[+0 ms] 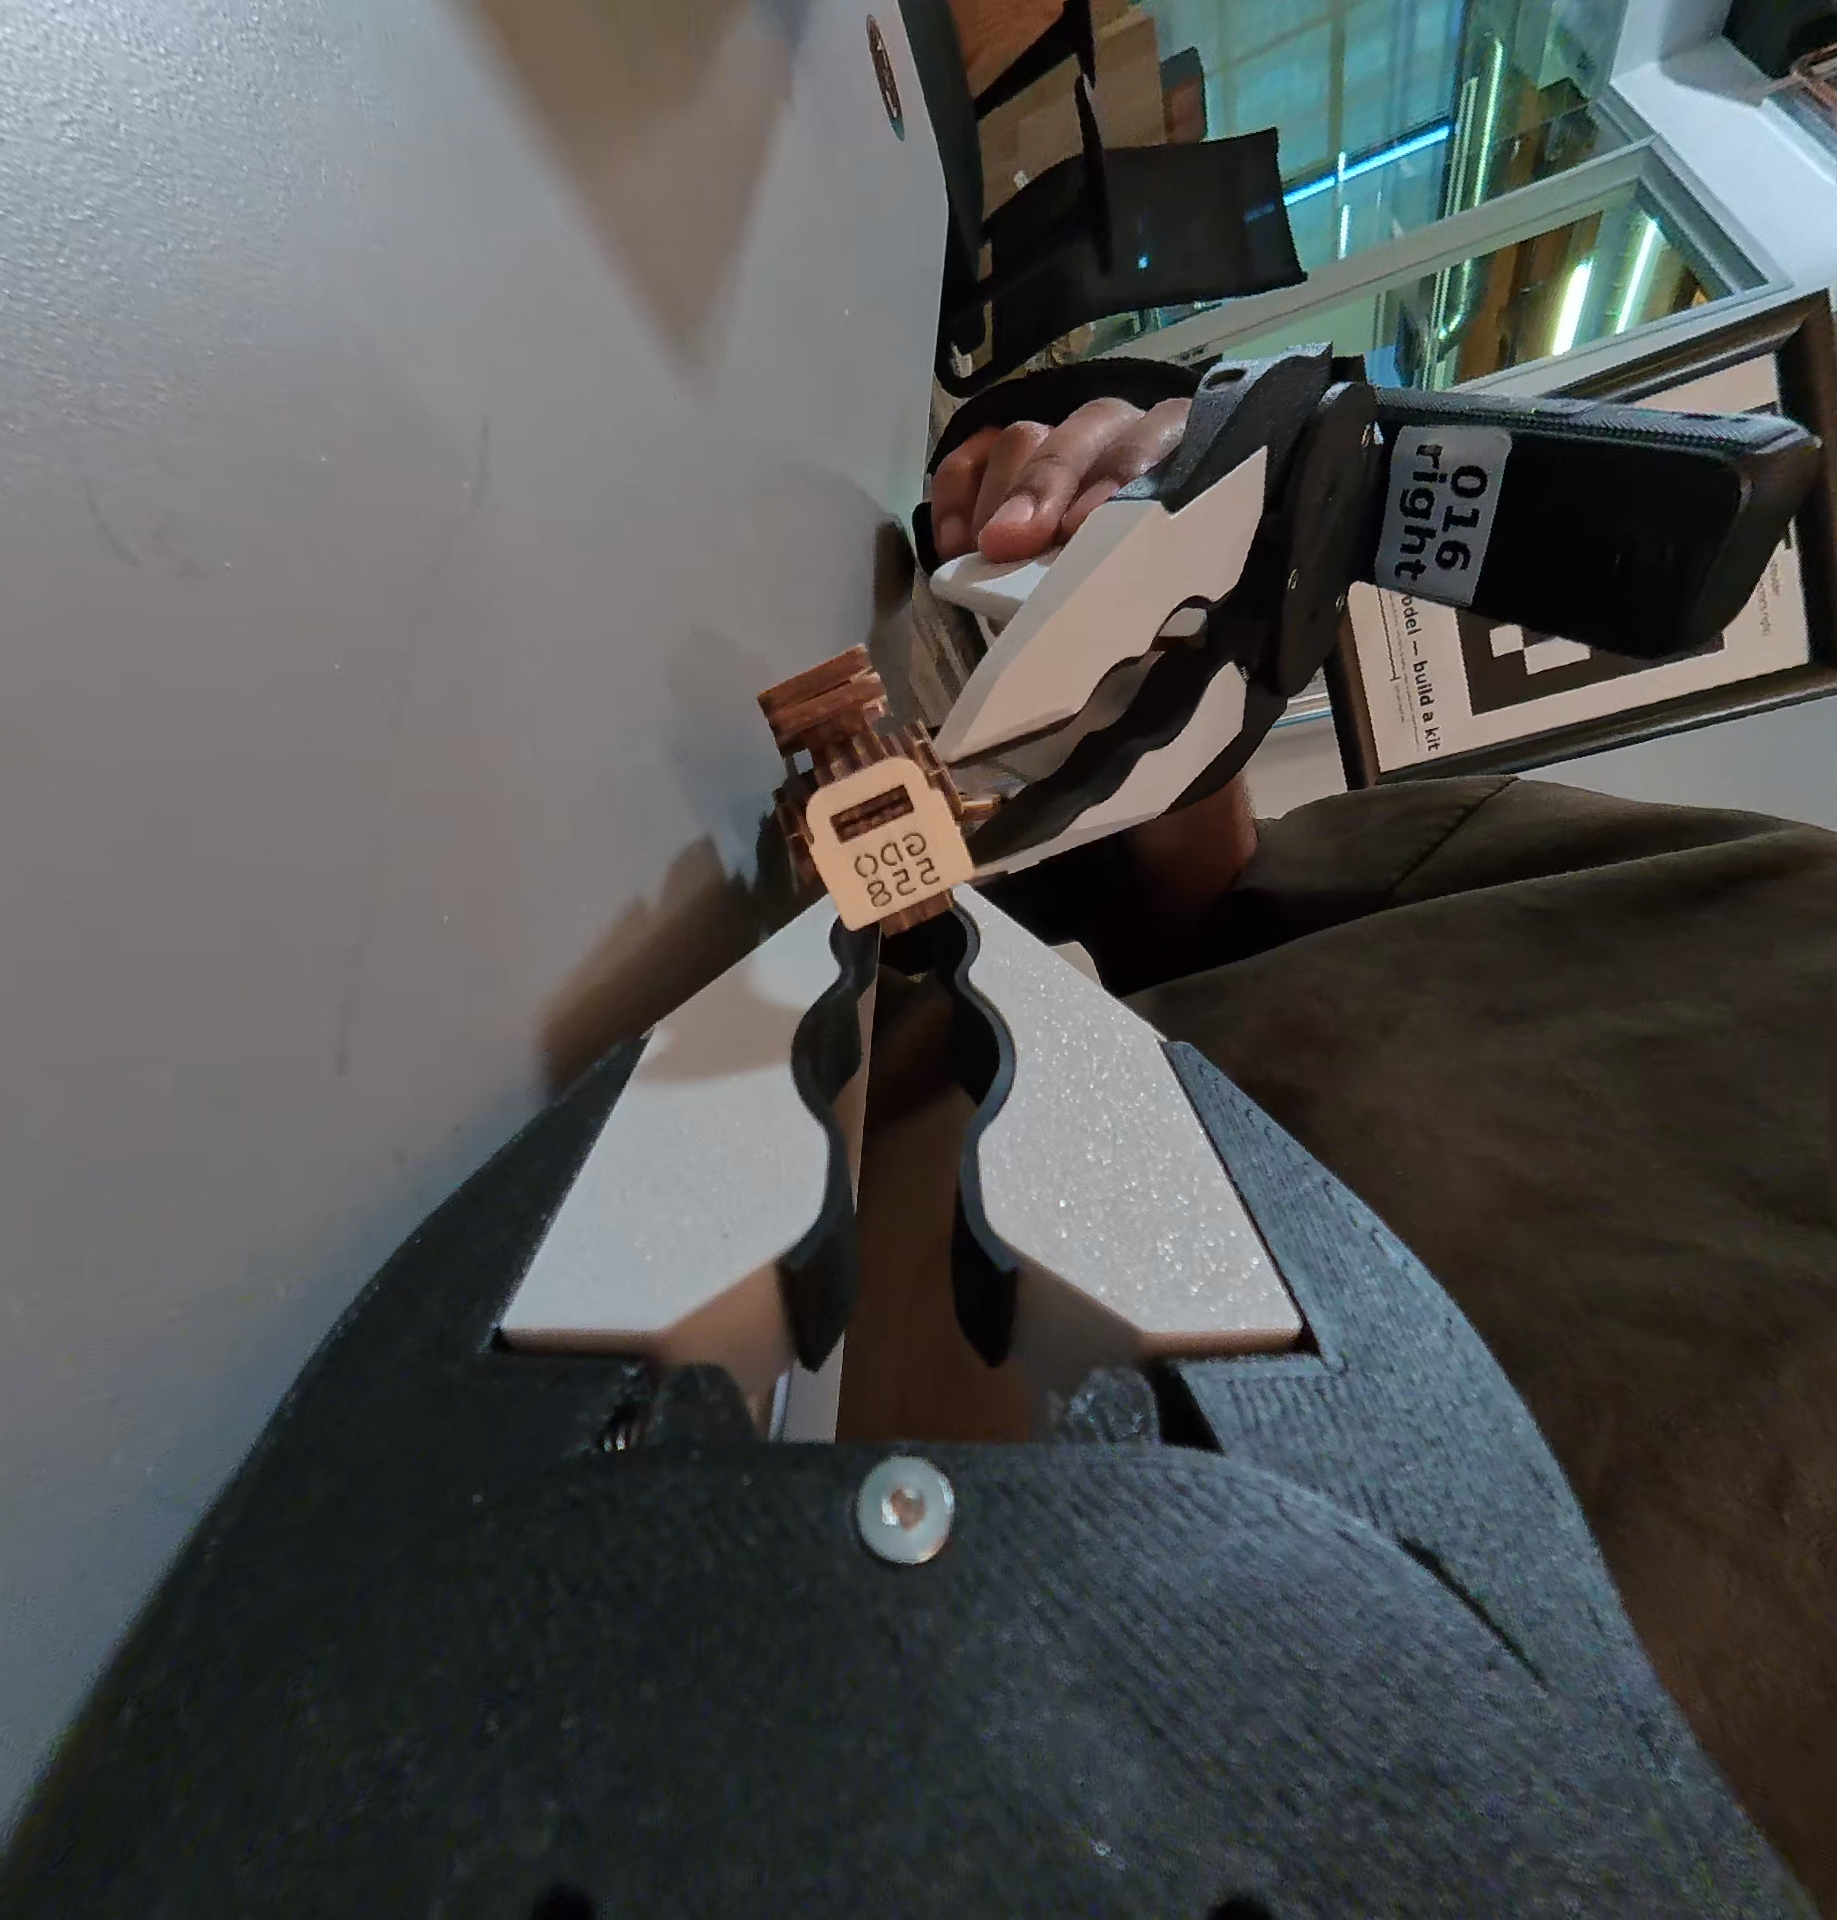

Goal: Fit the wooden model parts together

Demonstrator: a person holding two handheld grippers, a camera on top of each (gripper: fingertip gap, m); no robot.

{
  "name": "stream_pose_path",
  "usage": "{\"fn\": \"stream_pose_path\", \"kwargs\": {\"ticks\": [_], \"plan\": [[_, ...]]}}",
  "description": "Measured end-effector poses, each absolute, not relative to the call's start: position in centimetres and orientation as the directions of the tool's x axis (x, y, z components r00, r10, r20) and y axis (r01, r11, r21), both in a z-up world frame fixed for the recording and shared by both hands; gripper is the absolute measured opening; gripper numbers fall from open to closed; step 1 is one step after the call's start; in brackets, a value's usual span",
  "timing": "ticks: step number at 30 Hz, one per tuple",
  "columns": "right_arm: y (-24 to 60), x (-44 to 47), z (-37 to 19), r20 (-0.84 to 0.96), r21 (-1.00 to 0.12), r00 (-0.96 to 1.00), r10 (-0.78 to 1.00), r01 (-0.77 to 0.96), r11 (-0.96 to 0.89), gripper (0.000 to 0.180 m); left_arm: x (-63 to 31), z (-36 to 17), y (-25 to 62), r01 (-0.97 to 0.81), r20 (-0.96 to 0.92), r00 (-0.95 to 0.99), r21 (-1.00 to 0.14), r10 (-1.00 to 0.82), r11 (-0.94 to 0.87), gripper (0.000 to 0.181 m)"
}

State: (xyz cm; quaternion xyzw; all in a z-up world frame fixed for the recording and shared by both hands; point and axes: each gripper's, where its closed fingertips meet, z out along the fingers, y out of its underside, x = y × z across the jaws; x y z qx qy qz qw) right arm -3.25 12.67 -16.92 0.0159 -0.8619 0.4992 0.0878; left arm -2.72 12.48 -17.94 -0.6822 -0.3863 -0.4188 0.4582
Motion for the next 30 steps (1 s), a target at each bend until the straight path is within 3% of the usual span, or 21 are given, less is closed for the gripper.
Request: {"fn": "stream_pose_path", "kwargs": {"ticks": [5, 11, 30], "plan": [[13.4, -3.6, -15.3, 0.141, -0.897, -0.986, 0.093, -0.088, 0.432, 0.018, -2.7, -17.9, 12.5, 0.911, 0.926, 0.351, -0.302, 0.143, -0.281, 0.006], [14.0, -3.7, -15.6, -0.026, -0.9, -0.991, 0.133, 0.081, 0.428, 0.012, -2.7, -17.9, 12.5, 0.91, 0.926, 0.351, -0.302, 0.141, -0.282, 0.006], [14.0, -3.9, -15.8, 0.032, -0.886, -0.988, 0.153, 0.043, 0.462, 0.002, -3.2, -17.9, 12.4, 0.917, 0.923, 0.354, -0.31, 0.153, -0.249, 0.006]]}}
